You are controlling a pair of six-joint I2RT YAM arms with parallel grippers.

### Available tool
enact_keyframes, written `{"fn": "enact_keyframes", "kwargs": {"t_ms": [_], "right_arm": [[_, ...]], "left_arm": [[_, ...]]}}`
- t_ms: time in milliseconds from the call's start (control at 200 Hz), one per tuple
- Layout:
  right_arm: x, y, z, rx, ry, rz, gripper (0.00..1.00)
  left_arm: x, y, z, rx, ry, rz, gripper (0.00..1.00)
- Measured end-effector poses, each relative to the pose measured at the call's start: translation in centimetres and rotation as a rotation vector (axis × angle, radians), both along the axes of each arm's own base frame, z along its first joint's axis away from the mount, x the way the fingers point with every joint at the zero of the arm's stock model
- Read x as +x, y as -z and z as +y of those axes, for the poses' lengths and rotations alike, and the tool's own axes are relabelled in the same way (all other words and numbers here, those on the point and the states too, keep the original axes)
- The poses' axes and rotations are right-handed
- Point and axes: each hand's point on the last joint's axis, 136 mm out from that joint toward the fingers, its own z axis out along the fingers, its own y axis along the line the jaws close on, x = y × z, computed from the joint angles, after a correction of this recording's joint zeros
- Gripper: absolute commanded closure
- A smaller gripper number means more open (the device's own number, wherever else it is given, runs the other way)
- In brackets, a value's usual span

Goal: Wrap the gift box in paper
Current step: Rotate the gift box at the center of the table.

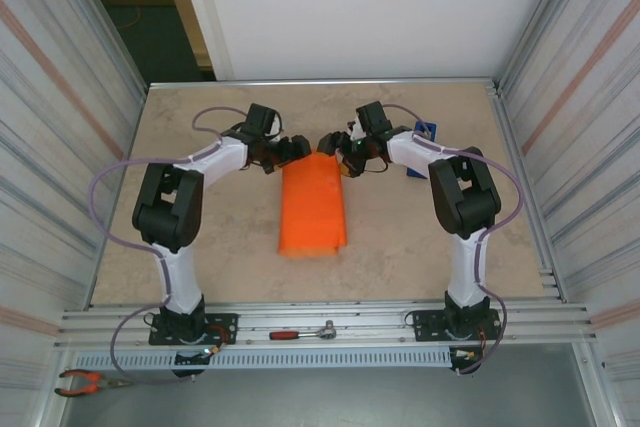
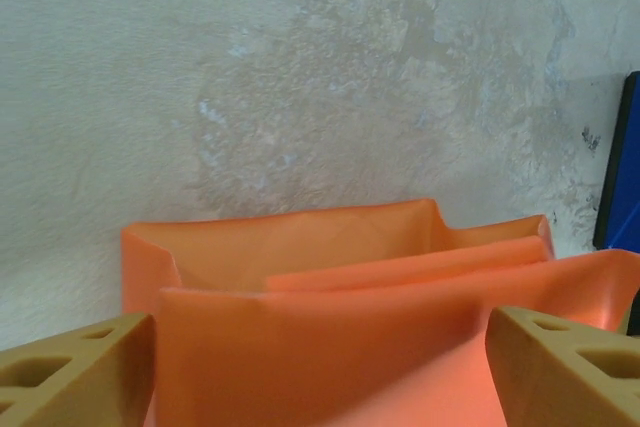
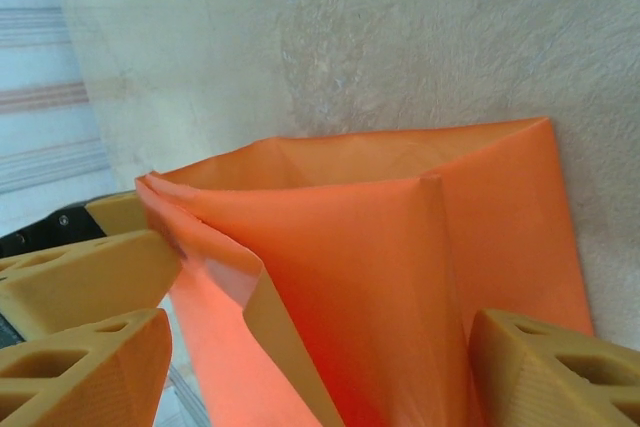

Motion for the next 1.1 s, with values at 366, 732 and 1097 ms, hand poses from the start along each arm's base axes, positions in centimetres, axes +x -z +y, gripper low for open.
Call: {"fn": "enact_keyframes", "kwargs": {"t_ms": [366, 732, 1097], "right_arm": [[-4.7, -2.0, -4.5, -0.093, 0.032, -0.038, 0.16], [-15.4, -0.7, -2.8, -0.183, -0.086, -0.041, 0.29], [-11.9, 0.3, -1.5, -0.216, -0.037, -0.039, 0.54]], "left_arm": [[-5.7, -2.1, 3.9, -0.047, -0.042, -0.042, 0.15], [-15.8, -0.2, 2.0, -0.063, 0.031, 0.011, 0.28], [-15.6, 1.7, 0.5, -0.063, 0.017, 0.024, 0.38]]}}
